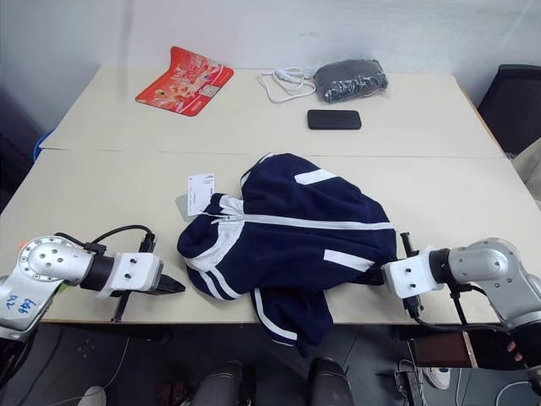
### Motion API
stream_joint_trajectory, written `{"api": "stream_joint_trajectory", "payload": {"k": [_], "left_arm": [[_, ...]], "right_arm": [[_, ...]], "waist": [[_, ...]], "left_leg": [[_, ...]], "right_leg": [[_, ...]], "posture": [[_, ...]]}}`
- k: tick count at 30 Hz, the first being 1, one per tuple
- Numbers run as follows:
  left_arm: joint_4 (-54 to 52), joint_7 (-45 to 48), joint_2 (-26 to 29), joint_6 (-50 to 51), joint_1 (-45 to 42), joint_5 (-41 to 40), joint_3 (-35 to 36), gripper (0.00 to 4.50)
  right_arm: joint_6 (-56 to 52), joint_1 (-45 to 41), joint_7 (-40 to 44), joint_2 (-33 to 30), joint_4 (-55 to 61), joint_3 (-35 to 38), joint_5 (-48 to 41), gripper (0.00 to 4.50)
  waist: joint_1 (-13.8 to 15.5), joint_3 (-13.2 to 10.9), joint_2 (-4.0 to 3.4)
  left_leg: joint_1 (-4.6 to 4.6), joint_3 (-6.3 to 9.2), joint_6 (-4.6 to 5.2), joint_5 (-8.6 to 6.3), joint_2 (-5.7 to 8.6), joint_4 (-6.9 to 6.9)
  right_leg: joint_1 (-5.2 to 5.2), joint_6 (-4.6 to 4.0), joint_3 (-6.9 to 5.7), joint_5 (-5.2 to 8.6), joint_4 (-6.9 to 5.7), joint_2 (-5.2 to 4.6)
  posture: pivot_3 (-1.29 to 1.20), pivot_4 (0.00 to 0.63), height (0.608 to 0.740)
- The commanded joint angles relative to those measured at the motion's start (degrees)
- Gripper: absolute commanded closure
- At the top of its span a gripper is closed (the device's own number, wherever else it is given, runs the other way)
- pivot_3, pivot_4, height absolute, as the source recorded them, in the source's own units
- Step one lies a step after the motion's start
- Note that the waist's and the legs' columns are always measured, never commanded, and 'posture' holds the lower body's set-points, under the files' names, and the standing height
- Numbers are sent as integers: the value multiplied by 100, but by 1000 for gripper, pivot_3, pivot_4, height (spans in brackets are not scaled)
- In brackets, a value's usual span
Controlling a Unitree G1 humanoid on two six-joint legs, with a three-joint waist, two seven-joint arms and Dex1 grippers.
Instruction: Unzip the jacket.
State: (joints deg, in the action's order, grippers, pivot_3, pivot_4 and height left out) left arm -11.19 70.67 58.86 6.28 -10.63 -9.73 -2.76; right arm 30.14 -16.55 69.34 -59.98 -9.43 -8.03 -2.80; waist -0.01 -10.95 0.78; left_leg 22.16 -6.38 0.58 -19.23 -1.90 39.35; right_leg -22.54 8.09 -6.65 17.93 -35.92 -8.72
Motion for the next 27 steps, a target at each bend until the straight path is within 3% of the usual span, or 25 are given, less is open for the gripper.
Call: {"api": "stream_joint_trajectory", "payload": {"k": [1, 3, 5, 10, 14, 20, 27], "left_arm": [[-208, -30, -13, 433, -112, -444, 351, 4500], [-143, -15, 8, 710, -269, -677, 506, 4500], [13, -21, 41, 1041, -522, -909, 692, 4500], [794, -135, -13, 1673, -1299, -1156, 931, 4500], [2125, -749, -314, 741, -2400, -173, 450, 4500], [3565, -656, -1068, -397, -3592, 591, -347, 4500], [4521, 149, -1541, -743, -3997, 728, -768, 4500]], "right_arm": [[-25, 97, 186, -187, 52, 204, -236, 3028], [-164, 105, 147, -241, 123, 349, -325, 2324], [-982, 186, 356, -394, 469, 595, -895, 1677], [-3067, 136, 842, -835, 1292, 1210, -2308, 1677], [-4386, -647, 463, -565, 1927, 1261, -3014, 1677], [-5120, -1561, -255, 374, 2567, 664, -2836, 1677], [-5394, -1991, -552, 969, 2576, 443, -2611, 1677]], "waist": [[0, 0, 0], [6, 0, 0], [15, 0, 0], [6, 0, -2], [-6, -1, -1], [35, 2, 3], [24, 2, 3]], "left_leg": [[0, 0, 0, 0, 0, 1], [1, 1, 0, 0, 0, 2], [1, 3, 0, 0, 0, 5], [2, 18, 0, 0, -1, 9], [1, 17, 0, 0, -1, 10], [16, 13, -2, -4, 4, 21], [50, 16, 6, -8, 5, 44]], "right_leg": [[0, 0, 0, 0, 0, 0], [1, 0, 0, 0, 0, 0], [1, 0, -1, 0, -1, 0], [4, 0, -4, 0, -4, 2], [4, 0, -6, 0, -5, 5], [0, 0, -17, 0, -5, 5], [-18, 4, -24, -2, -6, 4]], "posture": [[0, 150, 740], [0, 150, 740], [0, 150, 740], [0, 150, 740], [0, 150, 740], [0, 150, 740], [0, 150, 740]]}}
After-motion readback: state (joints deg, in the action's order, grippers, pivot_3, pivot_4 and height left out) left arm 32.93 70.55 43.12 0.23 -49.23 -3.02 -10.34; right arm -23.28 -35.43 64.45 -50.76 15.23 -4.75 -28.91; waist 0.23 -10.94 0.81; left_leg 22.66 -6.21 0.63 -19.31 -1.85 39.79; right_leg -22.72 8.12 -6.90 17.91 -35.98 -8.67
